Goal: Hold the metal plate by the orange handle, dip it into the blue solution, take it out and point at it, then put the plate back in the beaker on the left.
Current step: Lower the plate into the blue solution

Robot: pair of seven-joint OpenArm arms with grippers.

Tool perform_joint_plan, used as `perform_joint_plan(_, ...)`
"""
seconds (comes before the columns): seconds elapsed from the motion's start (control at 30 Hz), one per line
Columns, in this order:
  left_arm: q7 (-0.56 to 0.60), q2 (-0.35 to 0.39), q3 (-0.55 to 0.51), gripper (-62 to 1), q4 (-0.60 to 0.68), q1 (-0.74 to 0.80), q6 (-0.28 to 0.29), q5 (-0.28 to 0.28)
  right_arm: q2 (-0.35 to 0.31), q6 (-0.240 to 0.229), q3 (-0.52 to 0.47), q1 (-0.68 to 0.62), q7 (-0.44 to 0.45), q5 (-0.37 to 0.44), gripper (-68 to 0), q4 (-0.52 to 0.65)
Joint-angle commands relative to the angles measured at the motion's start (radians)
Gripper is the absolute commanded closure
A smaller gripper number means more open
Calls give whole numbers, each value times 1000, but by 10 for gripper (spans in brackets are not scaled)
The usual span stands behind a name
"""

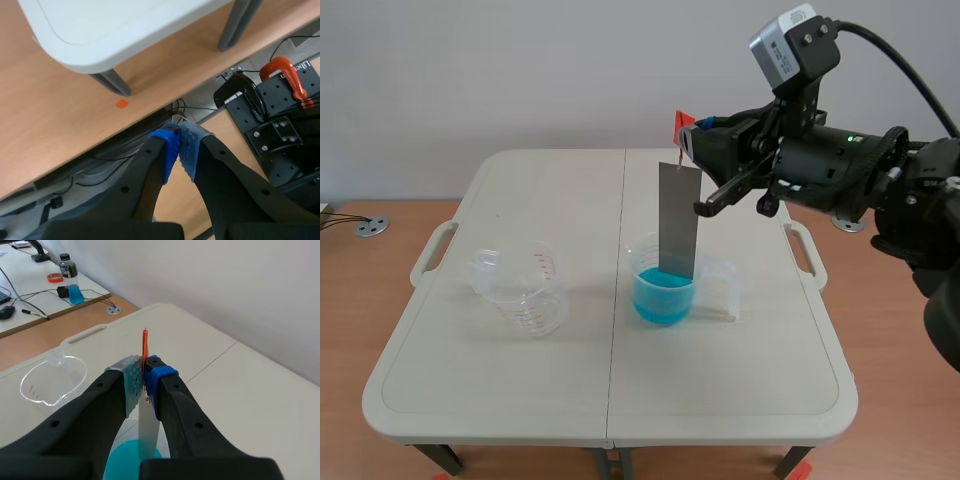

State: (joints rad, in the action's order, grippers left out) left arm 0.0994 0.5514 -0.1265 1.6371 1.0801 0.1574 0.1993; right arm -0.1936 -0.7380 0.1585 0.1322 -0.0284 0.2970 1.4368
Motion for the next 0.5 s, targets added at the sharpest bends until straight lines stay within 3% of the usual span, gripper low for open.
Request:
perform_joint_plan(0.0,23,-5,21,-27,-24,-5,5,3,13,-8,-6,12,32,0,-15,-3)
perform_joint_plan(0.47,51,-5,140,-27,-211,-103,17,-1,43,-8,-6,12,143,-137,-15,-167)
